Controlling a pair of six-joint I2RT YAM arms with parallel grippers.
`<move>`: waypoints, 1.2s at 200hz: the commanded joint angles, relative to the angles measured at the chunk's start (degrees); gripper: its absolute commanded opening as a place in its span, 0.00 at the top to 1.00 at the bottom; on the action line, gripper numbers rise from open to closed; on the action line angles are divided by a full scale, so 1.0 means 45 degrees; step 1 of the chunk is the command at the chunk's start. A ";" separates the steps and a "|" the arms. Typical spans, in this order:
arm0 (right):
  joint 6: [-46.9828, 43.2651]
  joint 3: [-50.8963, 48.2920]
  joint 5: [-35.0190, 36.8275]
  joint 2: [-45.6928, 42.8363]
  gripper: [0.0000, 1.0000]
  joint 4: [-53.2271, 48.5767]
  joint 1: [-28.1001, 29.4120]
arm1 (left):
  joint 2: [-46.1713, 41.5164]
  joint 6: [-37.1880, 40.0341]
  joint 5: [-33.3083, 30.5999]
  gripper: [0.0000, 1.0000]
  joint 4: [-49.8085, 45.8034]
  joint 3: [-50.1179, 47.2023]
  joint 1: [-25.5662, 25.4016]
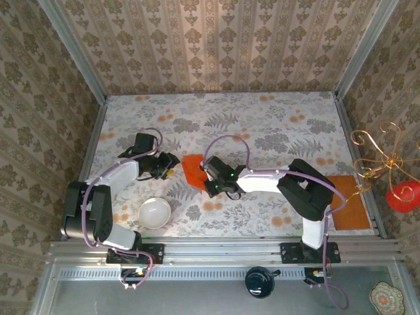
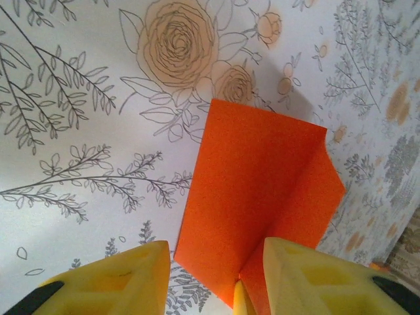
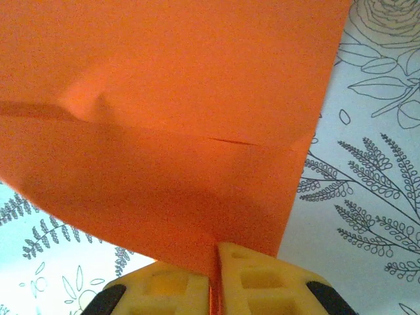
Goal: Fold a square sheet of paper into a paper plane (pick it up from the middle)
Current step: Fourth fold the wing at the center of the table.
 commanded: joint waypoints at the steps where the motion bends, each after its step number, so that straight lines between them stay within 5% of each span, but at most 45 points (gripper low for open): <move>1: 0.0549 -0.0075 -0.1941 -0.0076 0.86 -0.0039 -0.0433 | -0.0402 -0.0082 0.0424 0.57 0.0688 -0.0342 -0.0202; 37: 0.0596 -0.0197 -0.2669 -0.0336 0.85 0.0032 -0.0929 | -0.0409 -0.0170 0.0635 0.55 0.1295 -0.0753 -0.0632; 100: -0.0574 0.0241 -0.1570 -0.0468 0.82 -0.1210 -0.0946 | -0.0583 -0.0574 0.0401 0.36 0.1651 -0.0346 -0.1572; 126: -0.0725 0.0451 -0.1401 -0.0465 0.81 -0.1429 -0.0917 | -0.0063 -0.1044 0.0374 0.35 0.1803 -0.0277 -0.2002; 179: -0.0948 0.0605 -0.1227 -0.0465 0.80 -0.1665 -0.0869 | 0.1619 -0.0945 0.0951 0.48 0.1827 0.0617 -0.2545; 240: -0.1801 0.0818 -0.0815 -0.0564 0.79 -0.2306 -0.0800 | 0.2677 -0.0391 0.1076 0.78 0.0980 0.1543 -0.2665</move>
